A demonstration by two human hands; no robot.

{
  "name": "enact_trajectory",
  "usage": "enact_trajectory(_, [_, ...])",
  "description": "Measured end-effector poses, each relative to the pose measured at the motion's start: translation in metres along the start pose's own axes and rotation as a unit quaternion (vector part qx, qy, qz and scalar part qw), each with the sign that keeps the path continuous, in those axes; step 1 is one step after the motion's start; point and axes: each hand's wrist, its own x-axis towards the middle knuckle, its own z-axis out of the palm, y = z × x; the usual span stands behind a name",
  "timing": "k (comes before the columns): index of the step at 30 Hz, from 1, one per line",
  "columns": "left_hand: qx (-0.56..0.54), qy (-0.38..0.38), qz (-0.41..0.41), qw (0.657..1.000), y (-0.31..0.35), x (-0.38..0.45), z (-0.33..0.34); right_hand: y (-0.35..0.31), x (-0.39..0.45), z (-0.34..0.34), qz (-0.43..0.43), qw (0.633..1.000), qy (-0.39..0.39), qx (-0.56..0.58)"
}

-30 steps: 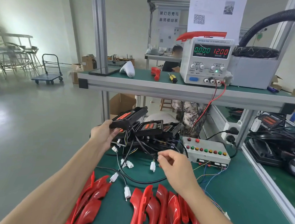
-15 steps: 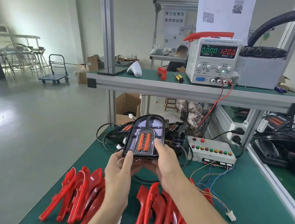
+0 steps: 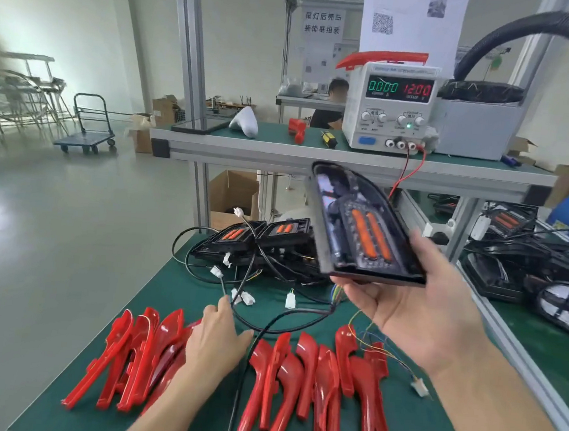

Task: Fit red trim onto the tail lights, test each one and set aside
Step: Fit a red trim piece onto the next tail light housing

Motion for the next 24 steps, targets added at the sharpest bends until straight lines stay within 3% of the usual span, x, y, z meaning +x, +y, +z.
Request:
enact_trajectory(3, [0.039,-0.032,0.038,0.998,0.001,0.0,0.002,-0.033,-0.024,-0.013,-0.039,0.999,-0.012,0.011])
enact_trajectory(9, [-0.095,0.005,0.187,0.978,0.013,-0.033,0.009,-0.069,-0.051,-0.034,-0.068,0.998,0.006,0.003])
enact_trajectory(11, [-0.181,-0.066,0.247,0.95,0.025,-0.055,0.009,-0.07,-0.055,-0.038,-0.063,0.998,0.009,0.0])
enact_trajectory(14, [-0.35,-0.281,0.212,0.868,0.046,-0.091,0.019,-0.071,-0.061,-0.047,-0.068,0.997,0.02,-0.014])
enact_trajectory(16, [-0.345,-0.327,0.193,0.859,0.059,-0.112,0.034,-0.072,-0.068,-0.056,-0.074,0.996,0.037,-0.029])
enact_trajectory(18, [-0.309,-0.269,0.161,0.898,0.074,-0.128,0.051,-0.075,-0.074,-0.068,-0.073,0.994,0.061,-0.044])
enact_trajectory(21, [-0.251,-0.103,0.106,0.957,0.101,-0.133,0.065,-0.08,-0.083,-0.087,-0.063,0.99,0.109,-0.062])
enact_trajectory(24, [-0.164,-0.024,0.085,0.983,0.118,-0.12,0.07,-0.085,-0.092,-0.103,-0.05,0.986,0.141,-0.066])
